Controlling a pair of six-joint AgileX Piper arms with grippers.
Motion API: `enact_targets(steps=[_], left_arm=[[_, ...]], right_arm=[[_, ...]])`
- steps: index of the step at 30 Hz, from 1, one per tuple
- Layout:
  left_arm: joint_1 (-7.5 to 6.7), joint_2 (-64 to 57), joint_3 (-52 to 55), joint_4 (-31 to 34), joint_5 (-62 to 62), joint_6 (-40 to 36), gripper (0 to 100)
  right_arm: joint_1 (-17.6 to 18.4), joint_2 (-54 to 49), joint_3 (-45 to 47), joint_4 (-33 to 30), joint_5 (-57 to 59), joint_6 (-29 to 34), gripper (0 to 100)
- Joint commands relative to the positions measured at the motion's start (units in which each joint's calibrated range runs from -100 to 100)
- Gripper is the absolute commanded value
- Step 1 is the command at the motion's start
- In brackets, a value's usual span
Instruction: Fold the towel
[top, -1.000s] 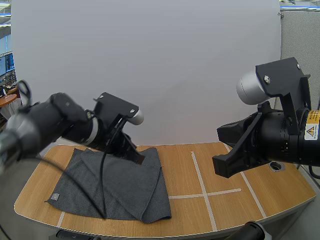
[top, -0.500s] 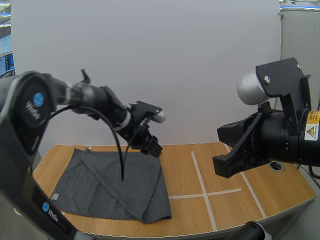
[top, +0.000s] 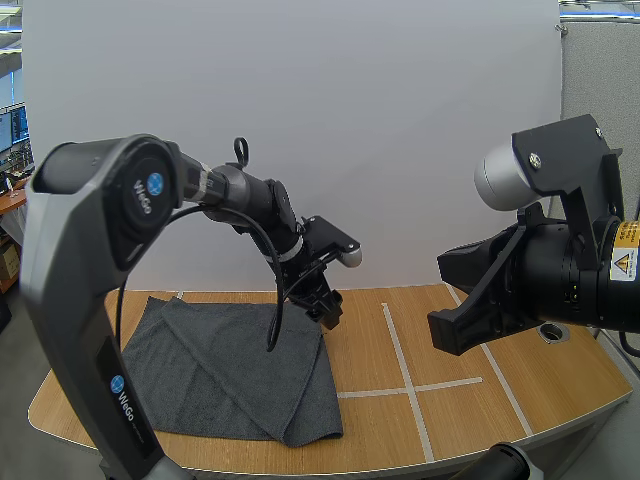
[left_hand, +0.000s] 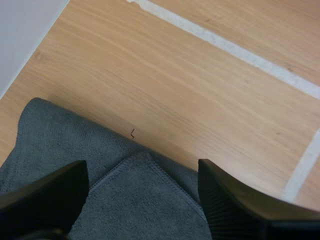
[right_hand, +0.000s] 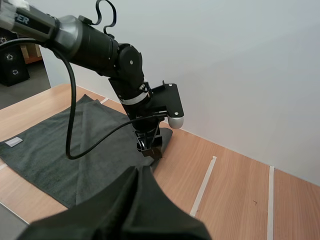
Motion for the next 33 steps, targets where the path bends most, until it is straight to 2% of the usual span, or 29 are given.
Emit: enact_targets(steps=[1, 8, 21, 33], left_arm=[[-0.31, 5.6, -2.7, 2.6, -2.9, -2.3, 100], [-0.37, 10.2, -4.6, 2.7, -4.0, -2.4, 100], [-0.37, 12.6, -4.9, 8.4, -8.0, -5.4, 100], [-0.37, 14.2, -4.9, 7.8, -9.1, -5.7, 100]], right_arm=[[-0.5, -0.3, 0.2, -0.5, 0.0, -0.6, 0], [-0.9, -0.3, 0.2, -0.5, 0.0, -0.6, 0], [-1.9, -0.3, 0.2, 0.1, 0.0, -0.6, 0], [-2.1, -0.3, 0.2, 0.2, 0.0, -0.6, 0]])
